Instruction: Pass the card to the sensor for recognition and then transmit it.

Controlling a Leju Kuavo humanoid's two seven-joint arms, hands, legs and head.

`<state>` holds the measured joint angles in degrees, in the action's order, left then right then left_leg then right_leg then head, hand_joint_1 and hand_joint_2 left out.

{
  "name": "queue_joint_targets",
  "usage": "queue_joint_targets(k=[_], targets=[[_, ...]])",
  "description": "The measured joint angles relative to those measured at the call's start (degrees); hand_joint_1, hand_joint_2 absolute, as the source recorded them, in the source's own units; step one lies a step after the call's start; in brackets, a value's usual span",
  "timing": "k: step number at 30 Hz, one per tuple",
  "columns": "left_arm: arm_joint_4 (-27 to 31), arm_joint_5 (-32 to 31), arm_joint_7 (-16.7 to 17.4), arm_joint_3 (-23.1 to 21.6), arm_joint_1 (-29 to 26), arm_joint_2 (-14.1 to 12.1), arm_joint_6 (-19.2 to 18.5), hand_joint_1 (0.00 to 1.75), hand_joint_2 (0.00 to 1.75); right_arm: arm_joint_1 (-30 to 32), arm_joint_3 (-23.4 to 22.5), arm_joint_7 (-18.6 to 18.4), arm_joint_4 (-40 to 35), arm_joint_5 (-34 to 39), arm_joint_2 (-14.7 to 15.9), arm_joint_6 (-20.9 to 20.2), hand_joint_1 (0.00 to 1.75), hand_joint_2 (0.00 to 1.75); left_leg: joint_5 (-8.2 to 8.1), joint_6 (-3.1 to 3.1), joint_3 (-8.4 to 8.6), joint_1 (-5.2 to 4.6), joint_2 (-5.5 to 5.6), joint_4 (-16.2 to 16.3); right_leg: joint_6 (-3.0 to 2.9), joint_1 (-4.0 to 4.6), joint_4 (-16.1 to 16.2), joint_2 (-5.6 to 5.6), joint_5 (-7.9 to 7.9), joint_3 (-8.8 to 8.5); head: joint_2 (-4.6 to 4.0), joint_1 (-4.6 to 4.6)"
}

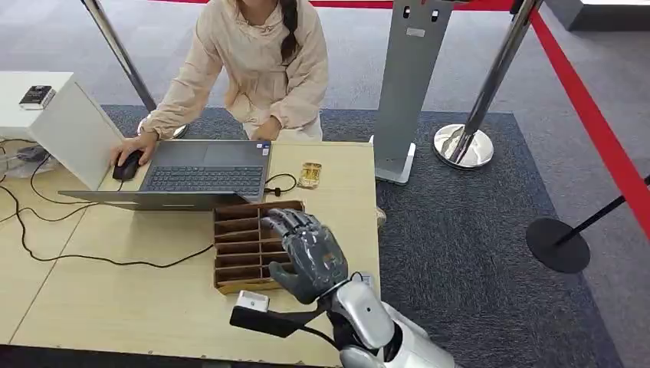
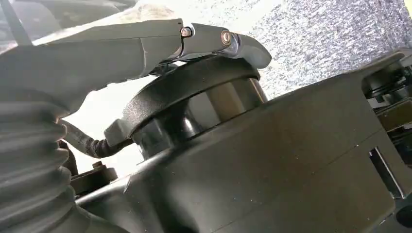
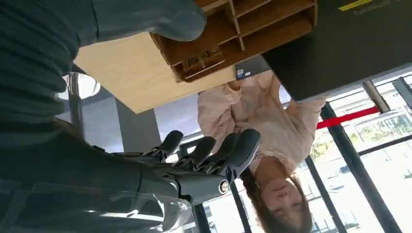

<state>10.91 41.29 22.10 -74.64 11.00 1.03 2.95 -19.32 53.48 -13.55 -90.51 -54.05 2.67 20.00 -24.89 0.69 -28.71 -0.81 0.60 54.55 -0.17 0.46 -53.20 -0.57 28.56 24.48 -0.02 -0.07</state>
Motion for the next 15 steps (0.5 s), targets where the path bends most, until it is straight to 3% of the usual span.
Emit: queue_joint_targets(k=[5,15], targets=[[0.0,0.0,0.0,0.0,0.0,0.0,-0.3,0.00,1.75,-0.4,0.4,0.0,2.0,0.7,-0.8,0.5,0.45,1.75,0.00,0.00,0.00,0.00,0.00,0.0,0.00,0.00,0.0,0.00,0.00,0.00,0.00,0.00],[0.0,0.0,0.0,0.0,0.0,0.0,-0.4,0.00,1.75,-1.7,1.3,0.1,7.2,1.9,-2.5,1.0,0.45,1.75,0.00,0.00,-0.01,0.00,0.00,0.0,0.00,0.00,0.0,0.00,0.00,0.00,0.00,0.00]])
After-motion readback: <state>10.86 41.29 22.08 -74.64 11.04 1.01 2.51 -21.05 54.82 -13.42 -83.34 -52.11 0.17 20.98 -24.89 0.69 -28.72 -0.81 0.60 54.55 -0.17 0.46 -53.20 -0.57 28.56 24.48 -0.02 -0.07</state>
